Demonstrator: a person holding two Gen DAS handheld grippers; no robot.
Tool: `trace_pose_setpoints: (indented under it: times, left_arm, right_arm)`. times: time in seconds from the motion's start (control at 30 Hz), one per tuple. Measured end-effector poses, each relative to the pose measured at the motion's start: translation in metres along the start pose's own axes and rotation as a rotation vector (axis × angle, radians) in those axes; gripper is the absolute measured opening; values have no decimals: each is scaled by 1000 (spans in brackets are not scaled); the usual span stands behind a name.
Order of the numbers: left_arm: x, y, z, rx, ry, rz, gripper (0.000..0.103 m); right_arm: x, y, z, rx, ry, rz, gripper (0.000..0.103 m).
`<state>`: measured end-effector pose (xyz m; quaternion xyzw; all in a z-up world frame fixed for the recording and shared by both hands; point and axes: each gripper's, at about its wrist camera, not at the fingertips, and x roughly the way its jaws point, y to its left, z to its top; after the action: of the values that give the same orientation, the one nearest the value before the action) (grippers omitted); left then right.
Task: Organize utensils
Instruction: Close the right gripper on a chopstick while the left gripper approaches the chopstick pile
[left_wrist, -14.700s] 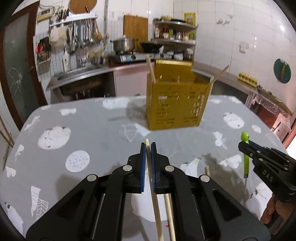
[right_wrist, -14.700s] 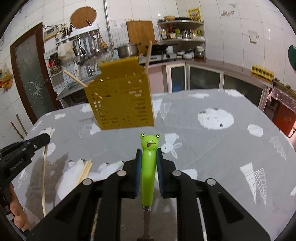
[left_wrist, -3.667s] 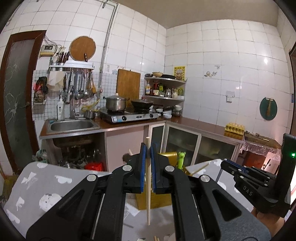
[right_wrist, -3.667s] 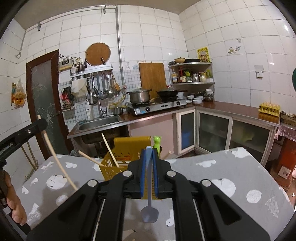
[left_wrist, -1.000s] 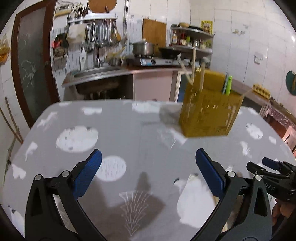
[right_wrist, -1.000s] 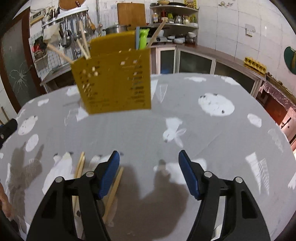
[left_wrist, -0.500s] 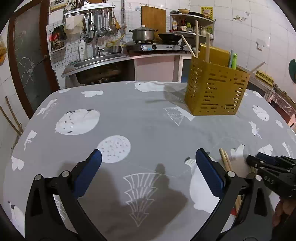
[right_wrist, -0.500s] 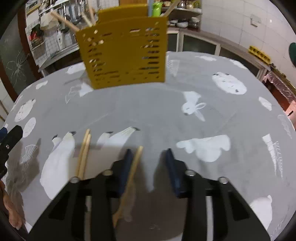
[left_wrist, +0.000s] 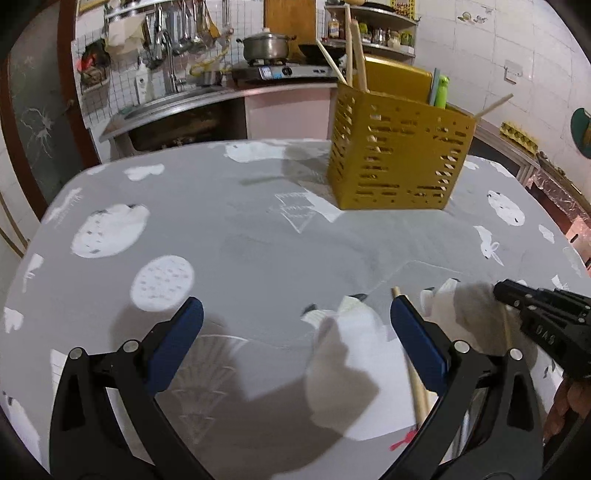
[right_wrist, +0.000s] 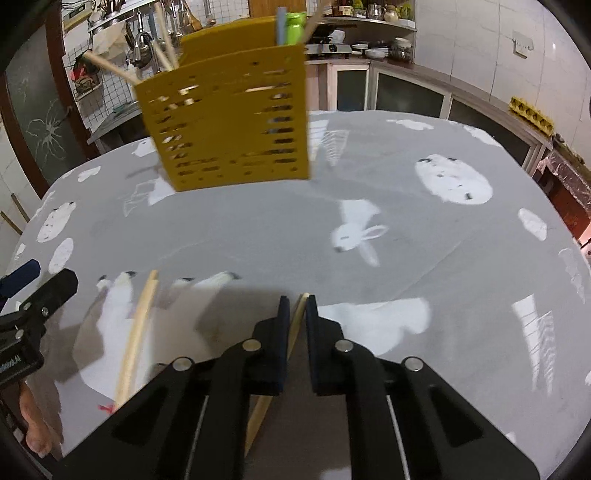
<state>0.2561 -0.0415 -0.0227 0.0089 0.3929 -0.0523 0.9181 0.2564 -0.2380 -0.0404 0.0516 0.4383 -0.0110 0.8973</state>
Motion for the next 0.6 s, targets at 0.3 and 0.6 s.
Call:
trace_pose_setpoints:
  times: [0.3,0.6]
  left_arm:
    - [24,-33,-9,47,75,-1,98]
    - [32,-31,-14,55,107,-15,94]
  right_arm:
    - [5,-36,0,41,10,-7,9]
    - [8,-35,-5,29,-1,-8,9]
